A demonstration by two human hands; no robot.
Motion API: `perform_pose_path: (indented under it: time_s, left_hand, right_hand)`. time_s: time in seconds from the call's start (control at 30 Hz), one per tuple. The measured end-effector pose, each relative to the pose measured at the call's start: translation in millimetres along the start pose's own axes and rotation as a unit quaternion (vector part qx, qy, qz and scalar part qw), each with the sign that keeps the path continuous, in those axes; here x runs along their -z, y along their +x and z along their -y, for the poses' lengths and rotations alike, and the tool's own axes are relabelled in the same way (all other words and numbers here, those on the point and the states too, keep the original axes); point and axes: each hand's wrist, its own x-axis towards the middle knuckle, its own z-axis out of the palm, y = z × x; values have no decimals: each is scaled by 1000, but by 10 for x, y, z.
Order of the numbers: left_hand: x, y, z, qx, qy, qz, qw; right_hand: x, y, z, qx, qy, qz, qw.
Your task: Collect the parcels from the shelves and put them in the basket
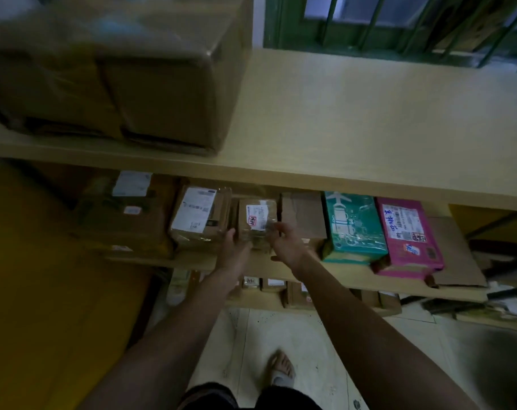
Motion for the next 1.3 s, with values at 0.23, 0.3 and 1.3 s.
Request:
perform_pose_path:
  time_s: [0.23, 0.3, 1.3]
  left_hand:
    - [-241, 279, 35, 21, 16, -21, 999]
    - [-265, 328, 94, 14, 3, -21, 1000]
    - [201, 68, 770, 103, -122, 120, 980]
  right_hand:
    - [91, 254, -132, 13, 29, 70, 997]
    - [76, 281, -141, -5, 59, 65, 996]
    - [84, -152, -569, -96, 29, -17, 995]
